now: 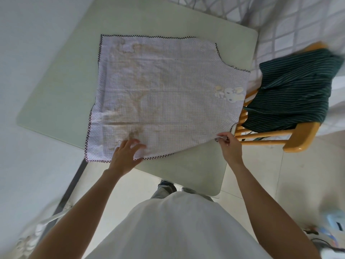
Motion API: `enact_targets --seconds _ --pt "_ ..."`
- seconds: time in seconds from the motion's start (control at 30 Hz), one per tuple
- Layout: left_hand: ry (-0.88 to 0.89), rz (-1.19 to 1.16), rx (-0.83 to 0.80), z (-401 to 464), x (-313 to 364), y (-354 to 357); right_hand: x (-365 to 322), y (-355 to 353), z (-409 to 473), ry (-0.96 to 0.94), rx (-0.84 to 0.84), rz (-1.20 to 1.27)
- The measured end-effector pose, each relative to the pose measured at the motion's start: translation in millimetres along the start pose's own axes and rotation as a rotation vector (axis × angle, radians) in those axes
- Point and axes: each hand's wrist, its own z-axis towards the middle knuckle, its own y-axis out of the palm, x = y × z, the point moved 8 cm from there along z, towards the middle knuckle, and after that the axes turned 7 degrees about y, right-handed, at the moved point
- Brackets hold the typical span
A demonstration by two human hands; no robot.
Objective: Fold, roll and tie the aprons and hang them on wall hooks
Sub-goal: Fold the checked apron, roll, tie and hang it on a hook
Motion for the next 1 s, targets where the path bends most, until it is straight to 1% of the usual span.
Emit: enact_targets --seconds 0.1,0.13,0.17,0.23,0.27,0.3,0.33,0.37,0.4,0.43,0.5,0.53,0.57,0.63,0.7,0.77,0.9,1.0 --pt "-0.009 -0.010 0.016 3 -1 -2 -12 -15 1 0.009 0.012 0.123" --pt "-0.011 -0.014 0.014 3 -1 -2 -13 -17 1 0.031 -0.011 0.106" --pt "-0.011 -0.015 0.014 3 -1 -3 -11 -18 1 0.060 -0.038 0.022" --pt "-0.003 -0.014 0.012 3 -3 -3 3 -20 1 0.158 -0.103 -0.317" --pt "0.003 -0.014 0.011 3 -3 -3 13 -23 -2 0.215 -0.098 -0.485" --pt "0.012 -0.015 0.012 2 -3 -3 19 -30 -7 0.250 -0.043 -0.602" --pt "0.021 -0.017 0.016 2 -4 -2 20 -36 -12 0.233 0.038 -0.633" --pt "0.027 -0.019 0.026 2 -4 -2 17 -37 -18 0.156 0.104 -0.587" --pt "0.031 -0.019 0.045 2 -4 -2 13 -32 -25 0.029 0.122 -0.517" --pt "0.035 -0.020 0.064 1 -3 -3 8 -21 -32 -0.109 0.076 -0.496" --pt "0.053 -0.016 0.082 1 -1 -5 11 8 -43 -0.305 -0.078 -0.586" --pt "0.071 -0.006 0.085 0 1 -5 18 18 -46 -0.331 -0.122 -0.642" --pt "0.093 0.009 0.088 -1 3 -6 25 23 -47 -0.322 -0.127 -0.671" --pt "0.135 0.040 0.095 -3 6 -6 32 25 -46 -0.292 -0.084 -0.657" --pt "0.162 0.058 0.086 -4 6 -6 33 24 -43 -0.311 -0.057 -0.642" --pt "0.173 0.066 0.048 -5 5 -4 33 23 -40 -0.331 -0.077 -0.638" --pt "0.172 0.059 -0.022 -15 5 0 36 28 -44 -0.374 -0.163 -0.625" --pt "0.179 0.068 -0.053 -27 4 3 42 32 -53 -0.397 -0.281 -0.636"
